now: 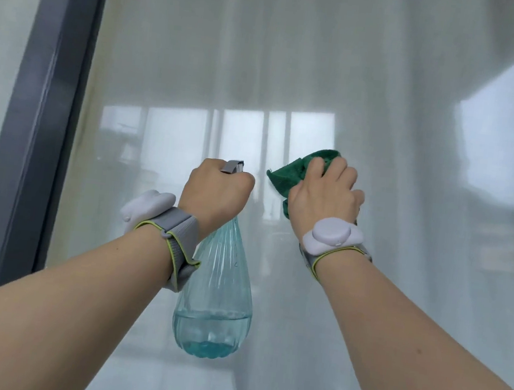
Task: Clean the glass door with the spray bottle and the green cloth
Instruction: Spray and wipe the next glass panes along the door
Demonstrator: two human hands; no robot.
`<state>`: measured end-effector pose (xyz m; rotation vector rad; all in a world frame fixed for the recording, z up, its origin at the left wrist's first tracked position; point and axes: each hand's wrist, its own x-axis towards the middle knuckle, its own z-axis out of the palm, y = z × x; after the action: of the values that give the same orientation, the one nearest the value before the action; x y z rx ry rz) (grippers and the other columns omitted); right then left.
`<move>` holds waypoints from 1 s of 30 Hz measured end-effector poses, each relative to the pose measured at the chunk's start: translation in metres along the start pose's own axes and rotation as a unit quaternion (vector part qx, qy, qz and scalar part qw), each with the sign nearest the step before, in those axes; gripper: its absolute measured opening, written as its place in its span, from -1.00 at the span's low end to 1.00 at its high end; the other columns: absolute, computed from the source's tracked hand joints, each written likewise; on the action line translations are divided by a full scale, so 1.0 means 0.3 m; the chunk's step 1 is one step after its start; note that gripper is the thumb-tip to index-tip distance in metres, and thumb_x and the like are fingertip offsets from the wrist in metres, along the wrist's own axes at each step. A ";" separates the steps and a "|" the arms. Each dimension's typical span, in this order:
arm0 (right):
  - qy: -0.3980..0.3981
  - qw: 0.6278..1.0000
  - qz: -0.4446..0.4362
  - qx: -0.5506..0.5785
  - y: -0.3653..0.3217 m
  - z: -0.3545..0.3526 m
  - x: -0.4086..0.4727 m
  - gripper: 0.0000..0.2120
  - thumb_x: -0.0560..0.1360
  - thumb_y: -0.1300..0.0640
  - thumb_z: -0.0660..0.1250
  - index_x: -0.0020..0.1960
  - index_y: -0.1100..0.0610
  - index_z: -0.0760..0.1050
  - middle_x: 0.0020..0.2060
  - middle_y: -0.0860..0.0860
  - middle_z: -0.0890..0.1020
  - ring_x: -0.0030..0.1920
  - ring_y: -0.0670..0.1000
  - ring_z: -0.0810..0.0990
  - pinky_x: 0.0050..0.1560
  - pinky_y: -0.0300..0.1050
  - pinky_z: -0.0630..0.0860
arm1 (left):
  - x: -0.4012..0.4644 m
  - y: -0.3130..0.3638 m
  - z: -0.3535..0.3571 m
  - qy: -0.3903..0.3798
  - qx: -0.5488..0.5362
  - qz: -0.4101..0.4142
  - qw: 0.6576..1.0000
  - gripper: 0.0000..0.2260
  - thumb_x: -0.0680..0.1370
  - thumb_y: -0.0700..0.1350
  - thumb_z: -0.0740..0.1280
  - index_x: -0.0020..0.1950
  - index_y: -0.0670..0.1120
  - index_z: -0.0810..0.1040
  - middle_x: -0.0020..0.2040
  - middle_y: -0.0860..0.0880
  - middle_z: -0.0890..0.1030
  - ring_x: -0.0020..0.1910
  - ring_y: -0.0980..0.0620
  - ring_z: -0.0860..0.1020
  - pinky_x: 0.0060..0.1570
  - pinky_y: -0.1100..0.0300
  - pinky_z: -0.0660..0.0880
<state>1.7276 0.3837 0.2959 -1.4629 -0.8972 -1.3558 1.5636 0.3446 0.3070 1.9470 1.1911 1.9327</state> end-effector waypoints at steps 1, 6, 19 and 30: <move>0.013 1.000 0.001 0.001 -0.065 -0.007 -0.007 -0.86 0.41 0.09 0.13 -0.10 0.13 0.35 -0.20 0.10 0.43 -0.23 0.06 0.39 -0.38 -0.14 0.18 | 0.010 -0.037 -0.062 -0.001 0.002 -0.005 1.000 -0.72 0.26 -0.06 0.20 -0.19 -0.25 0.35 -0.22 -0.05 0.53 -0.22 0.02 0.40 -0.16 0.03 0.28; 0.036 0.999 0.023 -0.012 -0.225 -0.019 -0.023 -0.89 0.39 0.12 0.16 -0.11 0.14 0.34 -0.21 0.11 0.43 -0.24 0.07 0.39 -0.37 -0.14 0.19 | 0.099 -0.176 -0.308 0.026 0.034 -0.020 0.999 -0.72 0.26 -0.05 0.19 -0.14 -0.14 0.55 -0.19 -0.05 0.56 -0.20 -0.01 0.41 -0.15 0.06 0.35; 0.011 0.998 -0.058 0.016 -0.653 -0.144 -0.169 -0.84 0.41 0.08 0.21 -0.04 0.12 0.37 -0.16 0.10 0.44 -0.19 0.09 0.40 -0.31 -0.07 0.16 | 0.145 -0.402 -0.646 0.045 0.042 -0.045 0.997 -0.74 0.29 -0.02 0.21 -0.08 -0.02 0.51 -0.06 -0.25 0.68 -0.18 -0.05 0.49 -0.12 0.04 0.45; 0.020 0.986 -0.139 0.092 -0.971 -0.194 -0.254 -0.84 0.41 0.12 0.16 -0.03 0.11 0.39 -0.13 0.10 0.45 -0.19 0.10 0.38 -0.25 -0.04 0.25 | 0.145 -0.471 -0.755 -0.004 0.047 -0.005 0.999 -0.86 0.23 -0.08 0.21 -0.27 -0.10 0.34 -0.32 -0.07 0.31 -0.29 -0.04 0.24 -0.27 0.03 0.19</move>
<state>1.4256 0.4250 0.2610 -1.1982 -1.2006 -1.4551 1.2949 0.3727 0.2906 1.9873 1.3110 1.8948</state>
